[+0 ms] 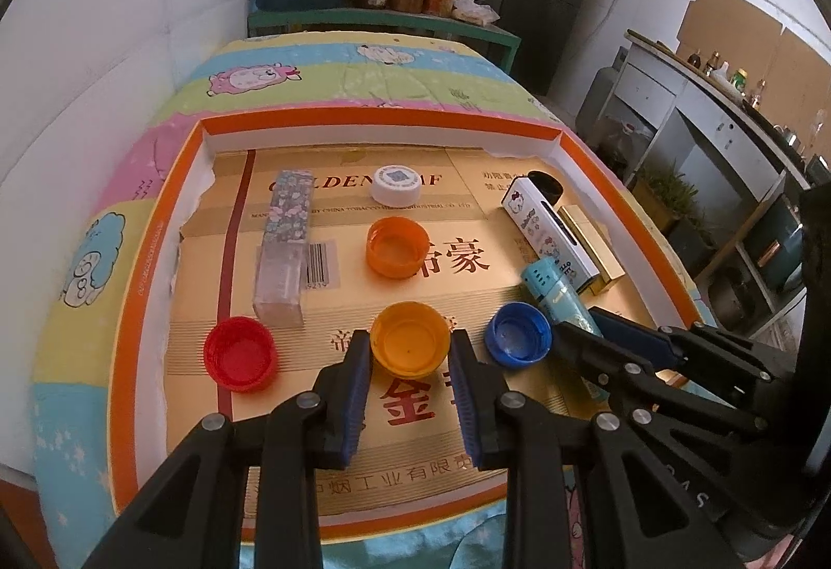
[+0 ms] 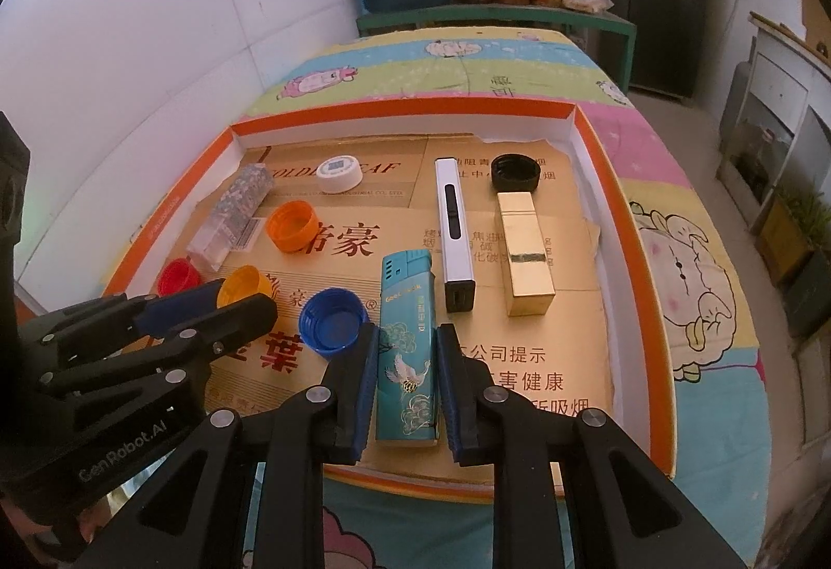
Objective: Organize rigid objects
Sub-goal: 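Open both grippers to release the orange cap and blue lighter in the lid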
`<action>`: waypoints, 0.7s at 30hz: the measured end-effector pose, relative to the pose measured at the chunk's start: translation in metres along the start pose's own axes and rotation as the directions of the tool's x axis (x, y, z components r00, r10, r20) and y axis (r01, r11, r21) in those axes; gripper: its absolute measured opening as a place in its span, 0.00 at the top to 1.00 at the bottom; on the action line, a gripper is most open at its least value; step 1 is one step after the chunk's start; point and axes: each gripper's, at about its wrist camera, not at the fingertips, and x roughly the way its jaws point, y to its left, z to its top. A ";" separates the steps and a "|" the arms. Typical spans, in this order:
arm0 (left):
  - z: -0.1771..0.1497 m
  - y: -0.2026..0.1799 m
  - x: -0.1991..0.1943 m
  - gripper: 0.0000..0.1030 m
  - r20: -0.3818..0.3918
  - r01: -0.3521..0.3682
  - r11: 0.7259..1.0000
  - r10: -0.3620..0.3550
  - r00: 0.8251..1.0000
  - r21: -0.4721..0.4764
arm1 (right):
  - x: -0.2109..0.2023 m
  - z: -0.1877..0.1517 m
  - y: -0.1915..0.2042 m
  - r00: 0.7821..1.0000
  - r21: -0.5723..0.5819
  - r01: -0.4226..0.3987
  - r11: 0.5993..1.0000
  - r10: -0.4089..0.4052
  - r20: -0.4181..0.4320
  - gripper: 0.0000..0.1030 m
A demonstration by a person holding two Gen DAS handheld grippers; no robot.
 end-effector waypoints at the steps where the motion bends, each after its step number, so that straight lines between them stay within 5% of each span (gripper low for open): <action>1: -0.001 0.001 0.000 0.69 0.002 0.000 1.000 0.000 1.000 -0.002 | 0.000 0.000 0.000 1.000 0.000 -0.001 1.000 0.001 0.002 0.77; 5: -0.001 0.003 -0.002 0.48 0.007 0.003 1.000 -0.003 1.000 -0.004 | -0.005 -0.001 0.000 1.000 -0.002 -0.004 1.000 0.004 0.020 0.73; 21: -0.004 0.004 -0.033 0.48 0.076 0.050 0.999 -0.049 0.996 -0.011 | -0.033 -0.003 -0.001 0.997 0.032 0.008 0.999 -0.011 0.079 0.73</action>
